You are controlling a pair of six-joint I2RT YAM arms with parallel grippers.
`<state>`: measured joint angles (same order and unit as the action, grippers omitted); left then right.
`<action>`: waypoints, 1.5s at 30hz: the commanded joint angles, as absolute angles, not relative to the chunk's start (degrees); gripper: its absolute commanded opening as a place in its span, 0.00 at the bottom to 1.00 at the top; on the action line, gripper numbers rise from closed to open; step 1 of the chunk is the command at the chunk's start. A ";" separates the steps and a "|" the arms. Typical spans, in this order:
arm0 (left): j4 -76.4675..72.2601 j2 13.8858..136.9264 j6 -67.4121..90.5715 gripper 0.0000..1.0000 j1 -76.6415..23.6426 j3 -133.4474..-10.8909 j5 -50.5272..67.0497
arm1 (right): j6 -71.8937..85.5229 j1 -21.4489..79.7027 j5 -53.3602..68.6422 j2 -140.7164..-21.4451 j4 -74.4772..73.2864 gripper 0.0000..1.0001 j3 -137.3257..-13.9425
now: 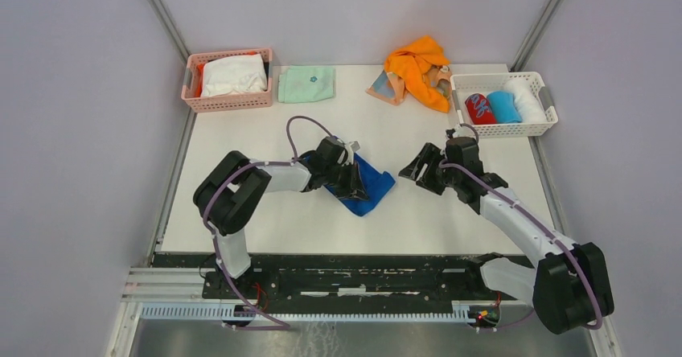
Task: Roll the towels
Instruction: Roll the towel at the center of the board.
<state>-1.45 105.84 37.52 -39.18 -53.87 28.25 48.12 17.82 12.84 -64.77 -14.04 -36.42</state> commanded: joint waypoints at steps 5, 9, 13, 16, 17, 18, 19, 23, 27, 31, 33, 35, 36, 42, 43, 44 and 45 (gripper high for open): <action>-7.96 107.91 48.10 0.03 -36.23 -46.41 32.01 | 56.36 19.92 19.58 -70.71 3.04 0.72 -28.90; -10.20 107.23 50.44 0.03 -35.37 -44.74 31.86 | 58.66 22.18 20.45 -76.87 12.79 0.72 -29.15; -10.45 107.48 50.86 0.03 -35.16 -44.30 31.74 | 61.22 23.48 21.89 -81.28 20.40 0.73 -28.98; -10.33 107.67 50.89 0.03 -35.16 -44.08 31.26 | 62.06 23.93 21.58 -84.06 23.39 0.73 -28.86; -10.24 107.74 50.89 0.03 -35.13 -44.12 31.15 | 62.21 24.03 21.43 -84.96 23.47 0.73 -29.30; -10.14 107.83 50.81 0.03 -35.15 -44.23 31.12 | 62.34 24.12 21.37 -85.96 23.70 0.73 -29.61; -9.98 107.96 50.73 0.03 -35.16 -44.33 31.11 | 62.58 24.28 21.06 -86.85 23.96 0.73 -29.88; -9.59 108.03 50.56 0.03 -35.16 -44.48 30.89 | 62.84 24.60 19.09 -90.64 22.38 0.68 -31.02; -9.11 108.02 50.04 0.03 -35.15 -44.54 30.74 | 62.66 24.89 16.70 -94.22 20.33 0.60 -32.10; -7.26 107.26 48.40 0.04 -35.13 -44.64 29.99 | 61.39 25.38 14.07 -97.08 14.50 0.52 -34.65; -5.37 106.73 47.03 0.04 -35.16 -45.13 28.94 | 60.69 26.01 12.54 -98.01 11.13 0.47 -36.05; -3.10 105.99 45.68 0.05 -35.17 -45.49 27.90 | 59.97 26.77 10.52 -98.32 6.65 0.42 -38.07; -2.02 105.34 44.91 0.07 -35.23 -45.67 26.95 | 59.75 27.01 9.48 -98.35 4.43 0.39 -38.88; 8.45 96.05 39.40 0.27 -37.54 -47.20 13.31 | 59.41 29.49 2.53 -97.70 -10.60 0.22 -44.61; 11.10 94.44 38.26 0.30 -38.72 -48.08 9.54 | 59.39 29.88 1.60 -97.49 -12.29 0.22 -45.59; 13.30 93.05 37.30 0.34 -40.31 -48.88 6.22 | 59.43 30.29 0.68 -97.35 -13.73 0.22 -46.47; 15.50 91.80 36.56 0.37 -42.04 -49.78 2.84 | 59.58 30.54 -0.05 -97.27 -14.77 0.22 -47.12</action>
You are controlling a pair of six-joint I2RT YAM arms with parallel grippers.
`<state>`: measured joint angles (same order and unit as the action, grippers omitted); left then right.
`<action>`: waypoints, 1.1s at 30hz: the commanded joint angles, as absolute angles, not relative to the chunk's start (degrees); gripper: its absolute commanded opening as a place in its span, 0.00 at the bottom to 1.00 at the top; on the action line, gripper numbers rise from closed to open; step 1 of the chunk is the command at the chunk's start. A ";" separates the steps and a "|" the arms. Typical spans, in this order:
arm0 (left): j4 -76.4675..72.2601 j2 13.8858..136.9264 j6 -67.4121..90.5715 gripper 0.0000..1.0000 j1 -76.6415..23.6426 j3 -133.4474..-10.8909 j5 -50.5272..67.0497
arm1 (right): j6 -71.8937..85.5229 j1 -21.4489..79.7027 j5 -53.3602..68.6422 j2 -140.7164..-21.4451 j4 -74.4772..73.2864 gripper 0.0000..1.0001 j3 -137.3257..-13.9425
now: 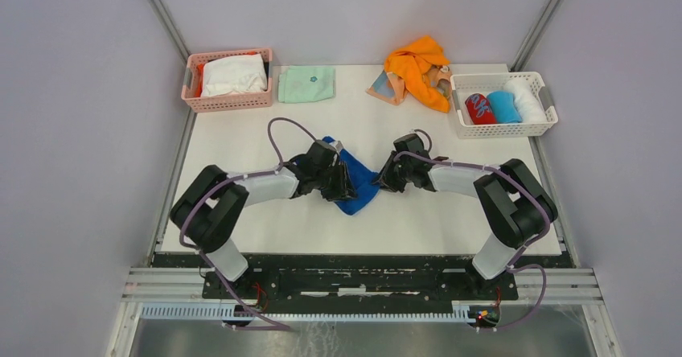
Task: Roll the towels
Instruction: Roll the towel at the center of the board.
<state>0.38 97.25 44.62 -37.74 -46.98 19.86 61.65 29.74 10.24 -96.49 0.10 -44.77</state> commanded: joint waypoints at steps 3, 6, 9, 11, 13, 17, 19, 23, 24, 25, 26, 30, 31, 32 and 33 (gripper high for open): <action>20.70 89.49 35.70 0.42 -46.49 -51.36 -5.47 | 59.51 30.75 -0.91 -97.37 -17.13 0.22 -49.12; 23.97 87.25 36.02 0.45 -48.42 -51.74 -11.83 | 59.33 30.88 -1.12 -97.71 -18.54 0.22 -50.57; 24.21 83.88 34.50 0.49 -53.53 -54.02 -19.31 | 59.32 31.16 -1.14 -97.82 -19.09 0.22 -51.29; 24.11 83.83 30.46 0.53 -60.70 -57.97 -29.83 | 59.53 31.13 -1.16 -97.95 -19.17 0.22 -51.32; 23.10 85.39 26.84 0.55 -64.93 -60.62 -34.66 | 59.67 31.17 -1.06 -98.30 -19.20 0.23 -51.27; 19.40 90.82 19.50 0.57 -70.74 -64.01 -38.61 | 60.02 31.13 -0.60 -98.60 -19.16 0.23 -51.37; 18.92 94.59 16.00 0.57 -73.08 -65.79 -42.18 | 60.03 31.13 -0.28 -98.74 -19.16 0.23 -51.48; 16.01 101.12 8.94 0.57 -75.75 -66.87 -46.93 | 60.01 31.13 0.16 -98.74 -19.34 0.23 -51.68; 15.16 102.29 7.62 0.57 -75.83 -66.84 -47.12 | 59.99 31.17 0.30 -98.73 -19.34 0.24 -51.64; 14.10 103.39 6.62 0.57 -75.91 -66.57 -47.68 | 60.02 31.12 0.39 -98.78 -19.34 0.24 -51.65; 13.20 104.40 5.87 0.57 -75.95 -66.34 -47.87 | 60.03 31.19 0.51 -98.79 -19.34 0.24 -51.68; 10.53 108.41 3.27 0.57 -75.94 -66.01 -49.26 | 59.94 31.15 0.98 -98.92 -19.04 0.24 -51.58; 9.98 109.32 2.84 0.57 -75.94 -66.01 -49.67 | 59.94 31.19 1.23 -99.00 -18.87 0.24 -51.47; 9.48 110.34 2.49 0.57 -75.87 -65.96 -49.98 | 59.94 31.15 1.49 -99.09 -18.75 0.24 -51.51; 9.33 111.57 2.32 0.58 -75.83 -65.99 -50.05 | 59.94 31.18 1.69 -99.20 -18.65 0.24 -51.56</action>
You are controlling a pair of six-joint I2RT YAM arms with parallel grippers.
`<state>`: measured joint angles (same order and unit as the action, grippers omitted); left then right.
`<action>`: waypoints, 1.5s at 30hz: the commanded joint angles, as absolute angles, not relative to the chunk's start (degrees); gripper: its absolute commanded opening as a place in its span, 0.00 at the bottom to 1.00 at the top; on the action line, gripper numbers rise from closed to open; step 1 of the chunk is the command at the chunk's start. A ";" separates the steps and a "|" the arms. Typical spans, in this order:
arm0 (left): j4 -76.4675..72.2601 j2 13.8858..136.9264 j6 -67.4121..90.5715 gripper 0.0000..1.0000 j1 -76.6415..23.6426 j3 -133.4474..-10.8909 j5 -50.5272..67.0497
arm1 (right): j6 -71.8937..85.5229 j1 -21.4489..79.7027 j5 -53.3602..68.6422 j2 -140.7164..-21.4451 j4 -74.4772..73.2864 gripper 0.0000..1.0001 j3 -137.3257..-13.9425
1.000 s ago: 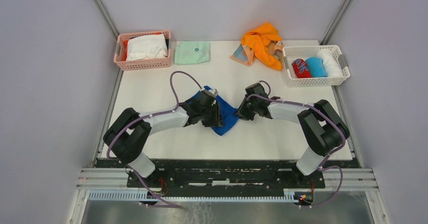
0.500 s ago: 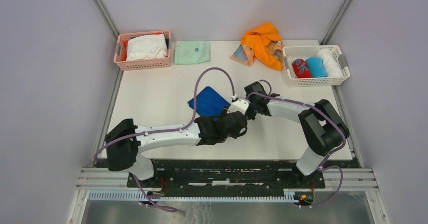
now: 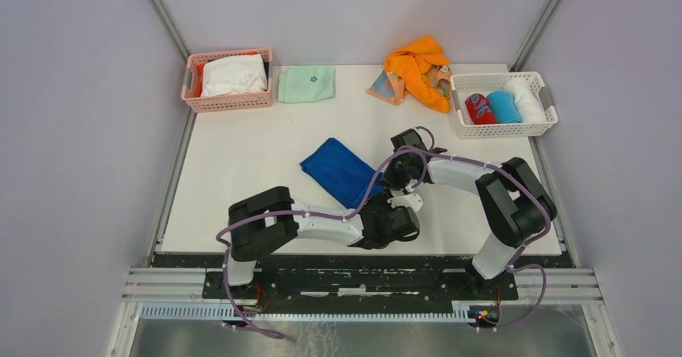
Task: Roll the towels
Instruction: Roll the towel at the center of the board.
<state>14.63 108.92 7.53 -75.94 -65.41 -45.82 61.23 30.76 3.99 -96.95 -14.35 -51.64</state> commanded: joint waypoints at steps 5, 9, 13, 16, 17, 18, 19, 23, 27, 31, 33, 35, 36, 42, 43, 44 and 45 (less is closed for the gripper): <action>11.26 114.15 5.57 0.57 -74.50 -65.20 -49.65 | 59.64 31.05 1.89 -98.99 -18.53 0.24 -51.68; 11.36 115.06 7.44 0.57 -72.63 -63.39 -50.14 | 59.20 31.13 2.93 -99.16 -17.77 0.24 -51.92; 11.43 115.53 8.75 0.53 -71.30 -62.46 -48.69 | 58.84 31.03 5.26 -99.78 -16.63 0.24 -52.15; 12.59 115.37 10.48 0.40 -70.63 -62.17 -47.39 | 58.35 30.94 6.35 -99.26 -15.50 0.24 -51.99; 13.04 114.78 11.21 0.34 -70.40 -61.97 -46.54 | 58.08 30.73 6.81 -98.78 -14.81 0.25 -51.87; 13.20 113.91 11.89 0.30 -70.19 -61.66 -45.49 | 57.81 30.52 7.16 -98.07 -14.24 0.27 -51.70; 13.19 112.87 12.74 0.26 -69.77 -61.17 -43.94 | 57.44 30.31 7.61 -97.41 -13.45 0.29 -51.52; 12.14 106.87 17.42 0.16 -65.99 -58.01 -33.88 | 56.25 29.02 9.29 -92.48 -10.55 0.40 -50.72; 8.93 100.28 22.18 0.14 -59.08 -54.11 -17.53 | 56.11 27.41 10.64 -87.47 -7.28 0.55 -48.66; 6.03 96.87 25.77 0.14 -52.18 -51.24 -2.43 | 56.94 26.05 11.32 -83.35 -3.44 0.66 -45.06; 4.89 96.65 27.74 0.14 -48.66 -50.52 5.65 | 56.80 25.98 11.77 -82.29 -1.35 0.69 -43.51; 3.76 97.17 30.14 0.14 -45.00 -50.04 12.14 | 56.97 25.99 12.86 -82.32 1.15 0.71 -42.07; 2.73 97.70 31.71 0.14 -43.20 -49.57 15.57 | 57.28 26.01 13.55 -82.76 3.55 0.72 -41.29; -10.72 100.87 45.96 0.14 -32.35 -42.32 32.27 | 59.74 26.40 17.87 -88.59 15.61 0.75 -38.95; -12.96 101.28 48.71 0.14 -31.26 -40.55 33.62 | 60.03 26.55 18.48 -89.77 17.43 0.76 -38.98; -14.80 101.68 50.37 0.14 -30.33 -39.37 34.67 | 60.42 26.74 19.25 -91.06 19.12 0.76 -39.19; -16.29 101.95 51.77 0.13 -29.59 -38.36 35.28 | 60.79 26.97 20.00 -92.26 20.73 0.77 -39.44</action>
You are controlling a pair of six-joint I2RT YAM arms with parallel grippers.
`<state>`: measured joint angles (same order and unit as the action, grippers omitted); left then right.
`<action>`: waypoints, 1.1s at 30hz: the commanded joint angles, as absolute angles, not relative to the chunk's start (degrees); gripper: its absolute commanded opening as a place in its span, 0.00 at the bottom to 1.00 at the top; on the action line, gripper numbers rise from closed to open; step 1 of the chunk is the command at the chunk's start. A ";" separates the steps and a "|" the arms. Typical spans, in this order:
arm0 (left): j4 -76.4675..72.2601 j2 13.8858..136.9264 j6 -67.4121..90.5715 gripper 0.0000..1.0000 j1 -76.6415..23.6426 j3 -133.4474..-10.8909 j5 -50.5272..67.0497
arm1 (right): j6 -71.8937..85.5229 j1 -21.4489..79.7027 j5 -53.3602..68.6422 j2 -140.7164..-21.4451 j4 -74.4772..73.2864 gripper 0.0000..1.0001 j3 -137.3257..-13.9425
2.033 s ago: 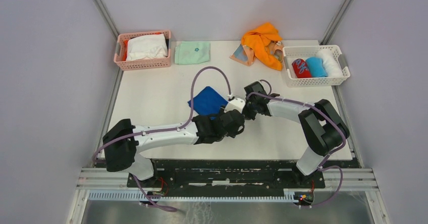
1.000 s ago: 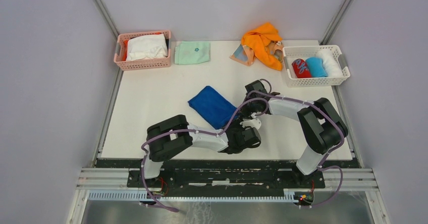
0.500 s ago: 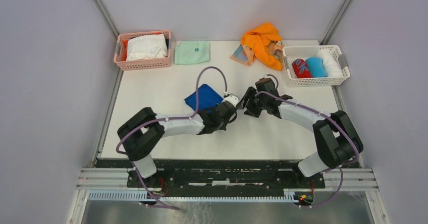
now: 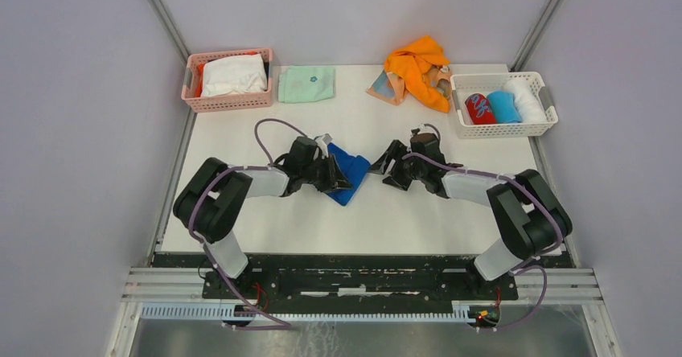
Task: Roll the towels
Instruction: Roll the towel at the center of the board.
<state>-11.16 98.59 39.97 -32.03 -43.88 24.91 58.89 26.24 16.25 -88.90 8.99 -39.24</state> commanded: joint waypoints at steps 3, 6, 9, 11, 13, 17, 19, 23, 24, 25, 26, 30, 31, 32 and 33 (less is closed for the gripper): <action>-19.65 102.00 55.29 0.13 -28.19 -35.47 35.85 | 61.81 27.65 20.84 -95.63 24.62 0.78 -40.23; -21.45 101.95 56.99 0.14 -27.28 -33.60 35.87 | 62.04 28.08 21.97 -98.95 26.72 0.78 -41.67; -21.36 102.94 57.04 0.15 -26.71 -33.46 35.77 | 62.09 28.82 22.50 -102.16 27.85 0.78 -43.43; -21.88 104.11 57.45 0.15 -26.48 -33.53 36.30 | 62.53 29.25 23.23 -104.56 28.62 0.78 -44.37; -22.06 104.64 57.75 0.14 -26.33 -33.51 36.32 | 63.27 29.61 24.10 -106.95 30.27 0.76 -44.83; -20.99 104.55 57.58 0.15 -26.05 -33.18 35.49 | 62.87 30.12 23.10 -108.54 27.23 0.71 -45.42; -19.95 104.43 57.00 0.15 -26.02 -33.33 35.13 | 61.05 30.32 20.96 -108.32 21.93 0.69 -46.43; -17.60 102.95 55.46 0.19 -26.03 -33.15 33.83 | 58.49 30.75 15.19 -107.68 10.65 0.62 -48.91; -16.50 102.03 54.86 0.20 -26.16 -33.18 33.21 | 58.11 30.93 13.20 -107.68 8.25 0.57 -49.59; -14.79 101.00 54.19 0.23 -26.13 -33.14 32.41 | 57.68 31.19 11.81 -107.67 5.18 0.53 -50.50; -13.33 99.75 53.44 0.25 -26.17 -33.14 31.66 | 57.13 31.46 10.27 -107.73 2.07 0.49 -51.58; -6.11 93.08 50.27 0.39 -26.95 -33.38 27.59 | 56.16 33.15 3.35 -107.45 -11.22 0.35 -57.32; -4.07 91.29 49.41 0.42 -27.38 -33.52 26.04 | 56.12 33.59 1.51 -107.26 -15.82 0.33 -58.75; -1.74 89.01 48.54 0.45 -27.98 -33.75 24.28 | 56.01 34.10 -0.16 -107.09 -18.06 0.32 -60.47; 0.68 86.80 47.51 0.47 -28.88 -34.20 21.85 | 55.99 34.59 -1.96 -106.93 -22.10 0.30 -61.90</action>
<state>-15.07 93.69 54.52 -26.81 -34.96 30.79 59.18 33.30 11.31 -106.98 -0.23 -57.39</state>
